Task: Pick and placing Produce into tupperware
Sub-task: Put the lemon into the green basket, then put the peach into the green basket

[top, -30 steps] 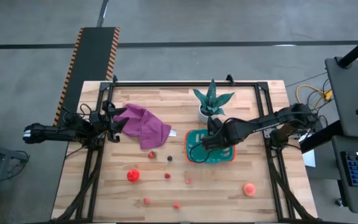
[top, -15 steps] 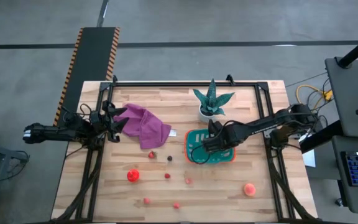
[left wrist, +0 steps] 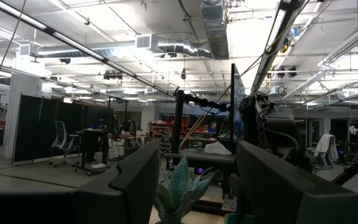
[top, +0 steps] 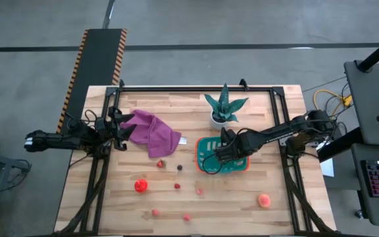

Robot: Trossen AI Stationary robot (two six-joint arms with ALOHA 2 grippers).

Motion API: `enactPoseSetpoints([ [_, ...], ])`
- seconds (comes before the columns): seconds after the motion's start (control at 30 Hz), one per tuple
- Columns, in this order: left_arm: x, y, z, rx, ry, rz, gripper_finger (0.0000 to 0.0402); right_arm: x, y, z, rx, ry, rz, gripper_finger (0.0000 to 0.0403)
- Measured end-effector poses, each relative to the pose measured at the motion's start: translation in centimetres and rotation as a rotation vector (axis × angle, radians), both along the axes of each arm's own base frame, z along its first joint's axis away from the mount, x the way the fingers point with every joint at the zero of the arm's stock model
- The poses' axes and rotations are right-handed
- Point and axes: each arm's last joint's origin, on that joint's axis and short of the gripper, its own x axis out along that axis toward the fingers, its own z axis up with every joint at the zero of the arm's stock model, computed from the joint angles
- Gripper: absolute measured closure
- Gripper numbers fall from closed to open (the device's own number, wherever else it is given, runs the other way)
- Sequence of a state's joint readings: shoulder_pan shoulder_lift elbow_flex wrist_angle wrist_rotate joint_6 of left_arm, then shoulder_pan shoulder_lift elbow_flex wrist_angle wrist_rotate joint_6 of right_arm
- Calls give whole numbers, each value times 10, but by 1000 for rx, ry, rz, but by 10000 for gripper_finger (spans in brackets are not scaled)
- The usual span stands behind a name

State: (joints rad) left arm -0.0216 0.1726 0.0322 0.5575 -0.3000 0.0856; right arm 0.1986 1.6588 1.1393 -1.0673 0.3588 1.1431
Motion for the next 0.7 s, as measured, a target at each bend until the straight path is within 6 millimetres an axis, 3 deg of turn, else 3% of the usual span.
enactPoseSetpoints([
  [0.7,0,0,0,0,0,0,203,2,0,4,3,-14,2,163],
])
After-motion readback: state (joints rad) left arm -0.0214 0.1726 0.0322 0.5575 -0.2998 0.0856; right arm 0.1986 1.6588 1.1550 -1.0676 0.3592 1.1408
